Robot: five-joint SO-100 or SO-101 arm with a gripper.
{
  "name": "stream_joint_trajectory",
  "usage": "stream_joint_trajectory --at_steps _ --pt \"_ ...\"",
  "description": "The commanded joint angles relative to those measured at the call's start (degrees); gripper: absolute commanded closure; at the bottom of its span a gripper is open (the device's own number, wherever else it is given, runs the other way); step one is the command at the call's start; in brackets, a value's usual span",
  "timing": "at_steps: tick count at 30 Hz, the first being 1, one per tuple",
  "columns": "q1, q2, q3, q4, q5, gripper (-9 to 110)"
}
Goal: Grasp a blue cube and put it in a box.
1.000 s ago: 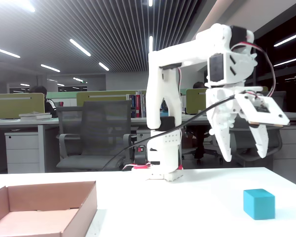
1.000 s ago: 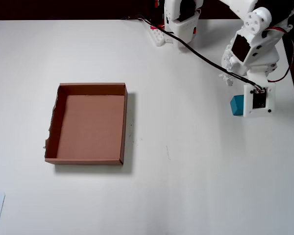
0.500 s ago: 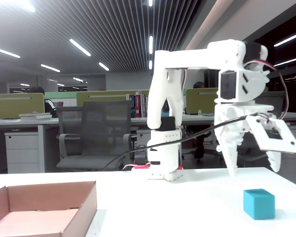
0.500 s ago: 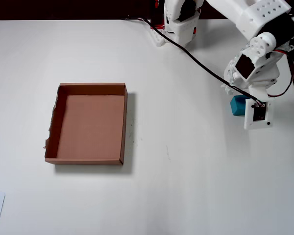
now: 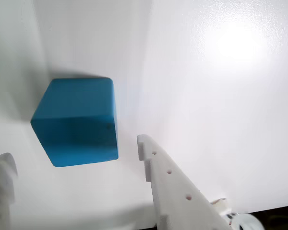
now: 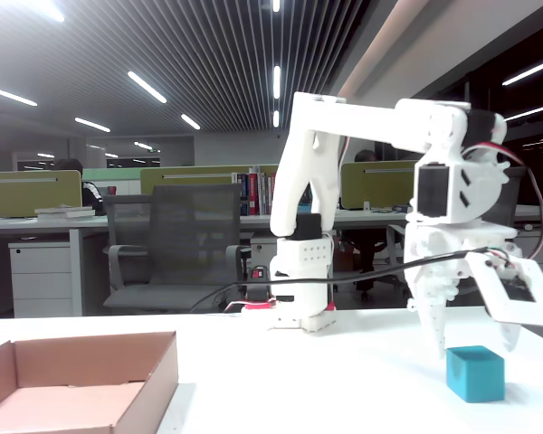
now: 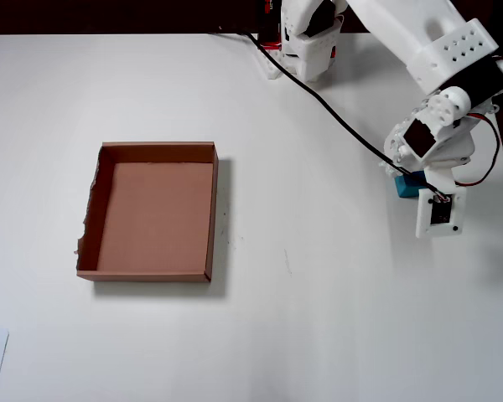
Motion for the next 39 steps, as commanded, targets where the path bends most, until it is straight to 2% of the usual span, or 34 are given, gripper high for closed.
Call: stream_joint_trajectory --at_steps 1,17,27,39 --pt "0.3 -0.3 -3.5 -1.1 0.4 70" --pt "-0.7 -3.1 -6.9 -1.6 2.2 76" --pt "-1.8 -2.2 -3.8 -1.8 2.3 76" --pt "-1.6 -1.5 -2.1 -2.8 2.5 82"
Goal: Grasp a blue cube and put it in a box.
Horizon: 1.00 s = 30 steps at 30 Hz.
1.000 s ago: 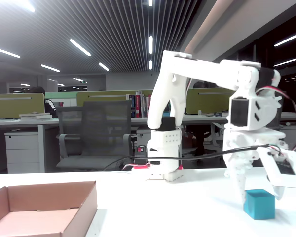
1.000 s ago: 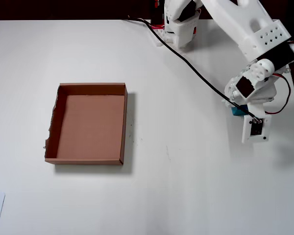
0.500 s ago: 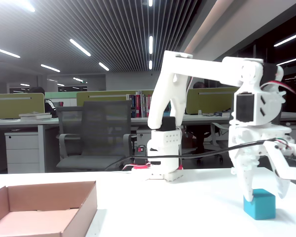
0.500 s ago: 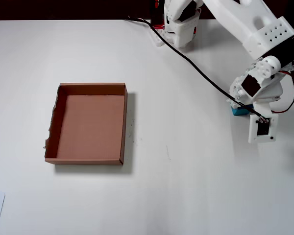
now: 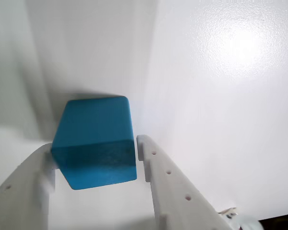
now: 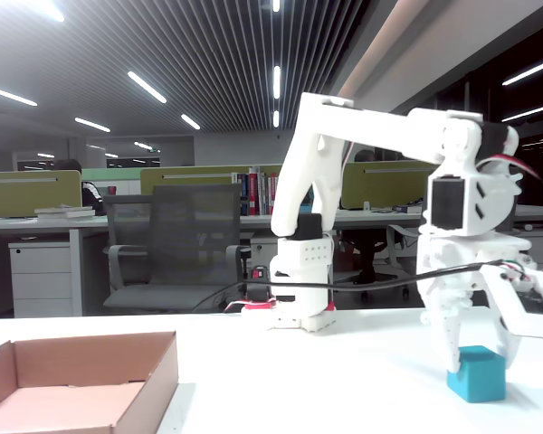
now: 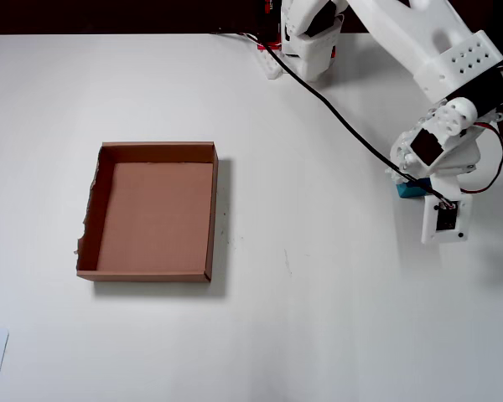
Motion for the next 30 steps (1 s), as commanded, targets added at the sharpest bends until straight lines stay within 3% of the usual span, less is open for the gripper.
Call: stream_joint_trajectory --at_steps 1,30 --pt "-0.4 2.4 0.1 -0.4 0.3 83" --pt "1.6 8.4 0.9 -0.4 2.0 88"
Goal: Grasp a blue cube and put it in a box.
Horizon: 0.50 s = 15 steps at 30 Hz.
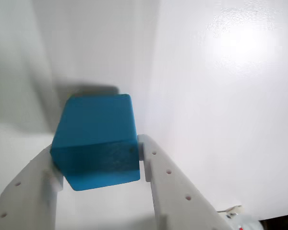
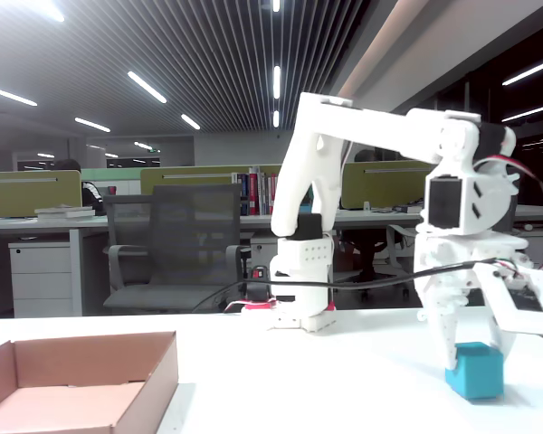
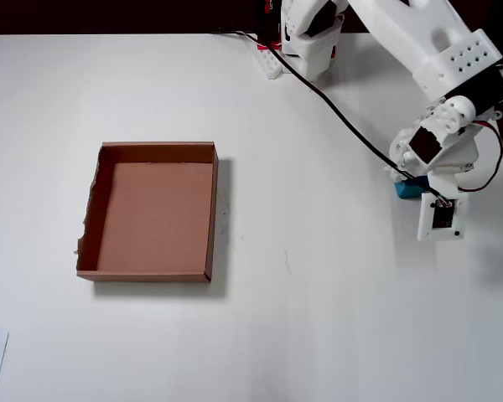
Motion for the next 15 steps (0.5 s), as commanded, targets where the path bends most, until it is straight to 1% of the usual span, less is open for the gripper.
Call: stream_joint_trajectory --at_steps 1,9,15 --pt "1.4 6.9 -0.5 0.1 0.2 88" --pt "8.4 17.3 1.1 1.5 0.2 88" --pt "19.9 23.6 1.1 3.6 -0.7 88"
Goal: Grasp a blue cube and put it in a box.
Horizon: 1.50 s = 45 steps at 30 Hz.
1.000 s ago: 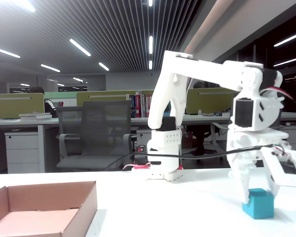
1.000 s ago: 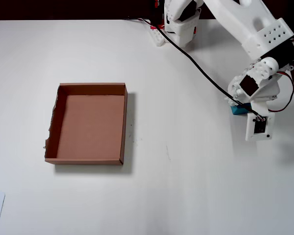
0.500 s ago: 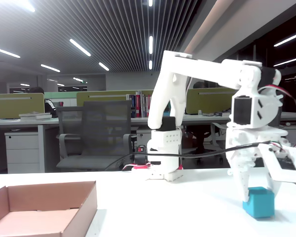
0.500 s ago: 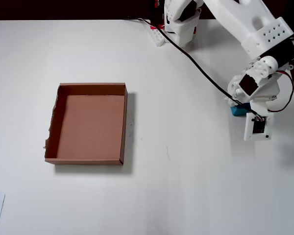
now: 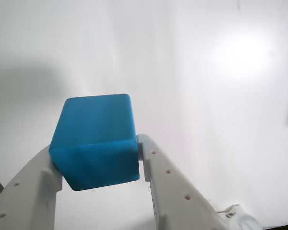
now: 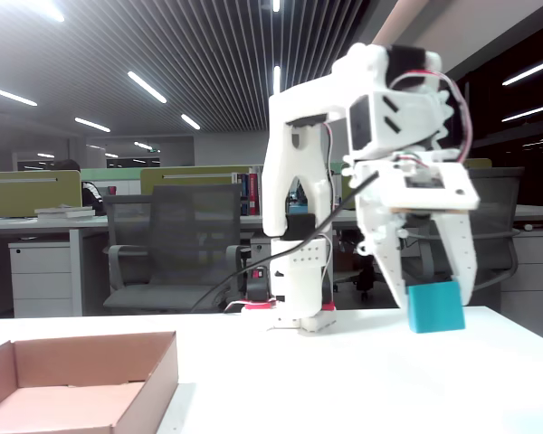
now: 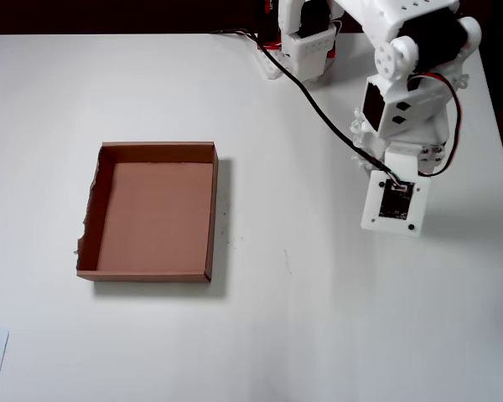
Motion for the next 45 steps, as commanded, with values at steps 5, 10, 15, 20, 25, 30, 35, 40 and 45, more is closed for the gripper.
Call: stream_joint_trajectory --at_steps 5,10,15,20,25,30,35,40,45 --pt "16.1 5.9 -1.8 -0.5 -0.9 88" --pt "27.8 4.3 -3.4 -0.6 -1.1 88" --pt "37.8 2.2 -3.6 -1.7 -1.3 88" --pt "44.7 -0.3 -4.7 -1.9 -1.3 88" --pt "49.7 -3.1 -6.4 -1.8 -1.4 88" --pt "52.6 -6.2 -8.2 -2.3 -1.5 88" --pt "54.1 -8.3 -9.6 -3.0 -1.5 88" --pt "54.9 -10.1 -9.5 -4.4 -1.5 88" --pt "56.0 -12.5 -10.1 -5.6 -1.5 88"
